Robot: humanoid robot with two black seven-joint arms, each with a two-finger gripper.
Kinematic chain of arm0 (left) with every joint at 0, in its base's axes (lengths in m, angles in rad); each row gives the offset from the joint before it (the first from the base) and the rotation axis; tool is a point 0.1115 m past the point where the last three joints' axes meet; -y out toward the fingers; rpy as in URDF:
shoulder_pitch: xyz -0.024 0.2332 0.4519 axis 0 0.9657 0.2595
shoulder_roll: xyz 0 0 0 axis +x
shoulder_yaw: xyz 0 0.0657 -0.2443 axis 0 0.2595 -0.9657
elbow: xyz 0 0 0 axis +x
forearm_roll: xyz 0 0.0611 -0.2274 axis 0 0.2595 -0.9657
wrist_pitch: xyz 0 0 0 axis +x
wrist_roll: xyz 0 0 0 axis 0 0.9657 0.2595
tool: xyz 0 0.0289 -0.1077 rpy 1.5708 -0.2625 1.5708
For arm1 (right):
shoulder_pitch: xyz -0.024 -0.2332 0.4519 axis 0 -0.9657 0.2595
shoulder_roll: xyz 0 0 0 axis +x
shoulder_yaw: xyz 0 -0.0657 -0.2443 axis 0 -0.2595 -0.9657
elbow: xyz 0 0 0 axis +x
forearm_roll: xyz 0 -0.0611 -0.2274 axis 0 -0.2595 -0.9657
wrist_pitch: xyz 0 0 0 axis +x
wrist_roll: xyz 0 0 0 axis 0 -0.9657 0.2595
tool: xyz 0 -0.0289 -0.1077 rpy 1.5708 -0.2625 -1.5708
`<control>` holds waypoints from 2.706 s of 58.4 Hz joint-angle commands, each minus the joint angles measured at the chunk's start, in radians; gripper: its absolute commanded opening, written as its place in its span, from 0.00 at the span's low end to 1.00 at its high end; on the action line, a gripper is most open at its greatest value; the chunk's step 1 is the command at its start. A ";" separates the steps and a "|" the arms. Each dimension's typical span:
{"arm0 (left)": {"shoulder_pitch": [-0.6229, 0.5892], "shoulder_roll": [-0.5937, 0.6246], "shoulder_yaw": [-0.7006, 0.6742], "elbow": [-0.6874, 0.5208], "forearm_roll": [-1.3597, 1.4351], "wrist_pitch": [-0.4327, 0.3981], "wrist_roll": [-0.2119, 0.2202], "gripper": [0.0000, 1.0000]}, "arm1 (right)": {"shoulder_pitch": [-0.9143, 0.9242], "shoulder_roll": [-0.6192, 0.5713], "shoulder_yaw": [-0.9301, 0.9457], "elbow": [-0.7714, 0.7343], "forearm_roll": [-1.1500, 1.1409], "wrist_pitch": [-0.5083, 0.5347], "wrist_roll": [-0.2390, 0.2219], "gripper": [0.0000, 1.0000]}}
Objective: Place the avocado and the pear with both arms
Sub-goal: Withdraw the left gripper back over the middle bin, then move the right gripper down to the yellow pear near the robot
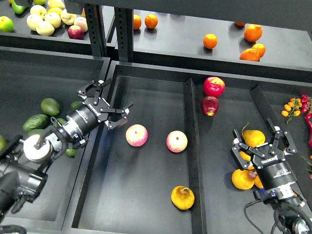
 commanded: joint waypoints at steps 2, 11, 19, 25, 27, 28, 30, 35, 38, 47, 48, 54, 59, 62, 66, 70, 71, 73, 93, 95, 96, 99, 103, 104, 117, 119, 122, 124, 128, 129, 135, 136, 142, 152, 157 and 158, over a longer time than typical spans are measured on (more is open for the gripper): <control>0.045 0.000 -0.006 -0.018 0.000 0.000 0.000 0.99 | 0.037 -0.078 -0.080 -0.005 -0.078 0.000 -0.024 1.00; 0.091 0.000 -0.023 -0.032 0.000 0.000 0.000 0.99 | 0.106 -0.173 -0.212 -0.015 -0.202 0.000 -0.085 1.00; 0.128 0.000 -0.026 -0.038 0.000 0.000 0.000 0.99 | 0.178 -0.237 -0.295 -0.069 -0.299 0.000 -0.091 1.00; 0.139 0.000 -0.026 -0.040 0.000 0.000 0.000 0.99 | 0.251 -0.283 -0.370 -0.118 -0.319 0.000 -0.091 1.00; 0.140 0.000 -0.028 -0.041 0.000 0.000 0.000 0.99 | 0.270 -0.293 -0.393 -0.126 -0.319 0.000 -0.091 1.00; 0.143 0.000 -0.029 -0.044 0.000 0.000 0.000 0.99 | 0.285 -0.297 -0.412 -0.130 -0.319 0.000 -0.091 1.00; 0.148 0.000 -0.029 -0.047 -0.001 0.000 0.000 0.99 | 0.300 -0.300 -0.433 -0.135 -0.319 0.000 -0.091 1.00; 0.160 0.000 -0.029 -0.055 -0.001 0.000 0.000 0.99 | 0.340 -0.305 -0.488 -0.143 -0.319 0.000 -0.091 1.00; 0.162 0.000 -0.031 -0.055 -0.001 0.000 0.000 0.99 | 0.365 -0.302 -0.513 -0.147 -0.319 0.000 -0.091 1.00; 0.171 0.000 -0.029 -0.060 -0.047 0.000 0.000 0.99 | 0.429 -0.251 -0.582 -0.195 -0.353 0.000 -0.091 1.00; 0.172 0.000 -0.029 -0.061 -0.049 0.000 0.000 0.99 | 0.432 -0.250 -0.587 -0.198 -0.356 0.000 -0.091 1.00; 0.175 0.000 -0.029 -0.073 -0.049 0.000 0.000 0.99 | 0.468 -0.224 -0.630 -0.232 -0.362 0.000 -0.091 1.00; 0.175 0.000 -0.025 -0.092 -0.049 0.000 0.000 0.99 | 0.471 -0.179 -0.639 -0.259 -0.365 0.000 -0.091 1.00; 0.175 0.000 -0.020 -0.101 -0.049 0.000 0.000 0.99 | 0.471 -0.156 -0.642 -0.272 -0.367 0.000 -0.091 1.00; 0.177 0.000 -0.008 -0.109 -0.049 0.000 0.000 0.99 | 0.472 -0.133 -0.659 -0.285 -0.370 0.000 -0.091 1.00; 0.178 0.000 0.006 -0.118 -0.049 0.000 0.000 0.99 | 0.489 -0.109 -0.683 -0.310 -0.370 0.000 -0.091 1.00; 0.181 0.000 0.009 -0.121 -0.049 0.000 0.000 0.99 | 0.494 -0.104 -0.689 -0.315 -0.370 0.000 -0.091 1.00; 0.186 0.000 0.014 -0.132 -0.049 0.000 0.000 0.99 | 0.509 -0.089 -0.709 -0.334 -0.370 0.000 -0.091 1.00; 0.218 0.000 0.055 -0.179 -0.049 0.000 0.000 0.99 | 0.564 0.032 -0.798 -0.468 -0.370 0.000 -0.091 0.97; 0.220 0.000 0.055 -0.178 -0.049 0.000 0.000 0.99 | 0.566 0.048 -0.798 -0.482 -0.370 0.000 -0.091 0.95; 0.220 0.000 0.056 -0.178 -0.049 0.000 0.000 0.99 | 0.566 0.065 -0.798 -0.499 -0.370 0.000 -0.091 0.95; 0.220 0.000 0.056 -0.179 -0.049 0.000 0.000 0.99 | 0.566 0.077 -0.798 -0.514 -0.370 0.000 -0.091 0.94; 0.220 0.000 0.056 -0.179 -0.049 0.000 0.000 0.99 | 0.567 0.095 -0.798 -0.535 -0.370 0.000 -0.091 0.93; 0.220 0.000 0.056 -0.178 -0.049 0.000 0.000 0.99 | 0.567 0.097 -0.798 -0.539 -0.370 0.000 -0.091 0.93; 0.220 0.000 0.058 -0.178 -0.049 0.000 0.000 0.99 | 0.567 0.134 -0.798 -0.586 -0.370 0.000 -0.091 0.87; 0.220 0.000 0.060 -0.178 -0.049 0.000 0.000 0.99 | 0.567 0.138 -0.800 -0.591 -0.370 0.000 -0.091 0.87; 0.220 0.000 0.060 -0.178 -0.049 0.000 0.000 0.99 | 0.567 0.144 -0.800 -0.600 -0.370 0.000 -0.091 0.86; 0.220 0.000 0.061 -0.178 -0.049 0.000 0.000 0.99 | 0.567 0.152 -0.798 -0.606 -0.368 0.000 -0.091 0.84; 0.220 0.000 0.063 -0.178 -0.049 0.000 0.000 0.99 | 0.567 0.160 -0.798 -0.612 -0.367 0.000 -0.091 0.82; 0.220 0.000 0.063 -0.178 -0.049 0.000 0.000 0.99 | 0.567 0.161 -0.798 -0.614 -0.367 0.000 -0.091 0.82; 0.220 0.000 0.063 -0.178 -0.049 0.000 0.000 0.99 | 0.567 0.168 -0.798 -0.621 -0.365 0.000 -0.091 0.81; 0.220 0.000 0.063 -0.178 -0.049 0.000 0.000 0.99 | 0.567 0.168 -0.798 -0.621 -0.365 0.000 -0.091 0.81; 0.220 0.000 0.064 -0.178 -0.049 0.000 0.000 0.99 | 0.564 0.177 -0.798 -0.624 -0.363 0.000 -0.091 0.79; 0.224 0.000 0.067 -0.178 -0.049 0.000 0.000 0.99 | 0.557 0.180 -0.798 -0.626 -0.357 0.000 -0.091 0.76; 0.229 0.000 0.069 -0.178 -0.049 0.000 0.000 0.99 | 0.555 0.180 -0.798 -0.626 -0.354 0.000 -0.091 0.74; 0.231 0.000 0.069 -0.178 -0.049 0.000 0.000 0.99 | 0.555 0.180 -0.798 -0.624 -0.354 0.000 -0.091 0.74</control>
